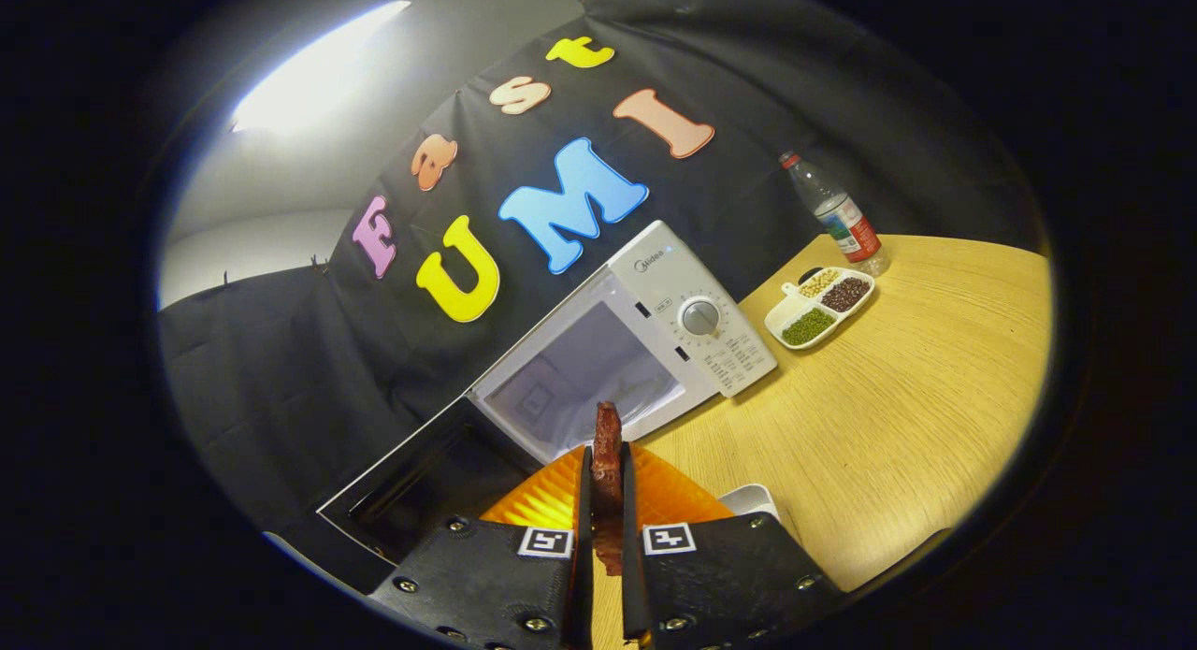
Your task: Open the microwave, put the food inside, and close the microwave door.
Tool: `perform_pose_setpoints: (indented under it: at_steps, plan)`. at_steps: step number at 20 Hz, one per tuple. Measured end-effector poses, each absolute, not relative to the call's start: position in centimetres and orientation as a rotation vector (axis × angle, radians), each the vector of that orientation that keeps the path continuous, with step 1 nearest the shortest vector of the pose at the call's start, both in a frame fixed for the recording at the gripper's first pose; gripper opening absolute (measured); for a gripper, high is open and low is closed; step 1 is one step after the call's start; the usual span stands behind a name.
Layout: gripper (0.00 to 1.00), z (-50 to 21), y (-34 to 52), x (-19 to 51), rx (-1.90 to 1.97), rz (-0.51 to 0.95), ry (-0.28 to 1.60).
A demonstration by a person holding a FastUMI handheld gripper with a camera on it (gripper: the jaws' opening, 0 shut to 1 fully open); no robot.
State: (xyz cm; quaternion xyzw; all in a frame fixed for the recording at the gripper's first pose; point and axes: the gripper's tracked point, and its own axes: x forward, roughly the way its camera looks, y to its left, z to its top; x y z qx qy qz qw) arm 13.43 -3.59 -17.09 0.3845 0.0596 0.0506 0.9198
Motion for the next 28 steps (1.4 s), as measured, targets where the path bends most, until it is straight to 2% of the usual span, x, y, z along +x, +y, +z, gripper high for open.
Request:
perform_pose_setpoints:
  at_steps: [9, 21, 28]
  plan:
    - [0.13, -15.7, 1.8, 19.5, 0.851, 0.170, 0.134]
    - [0.13, -17.8, 4.9, 33.1, 0.897, 0.067, 0.185]
    - [0.12, -17.9, 5.2, 39.2, 1.068, 0.029, 0.155]
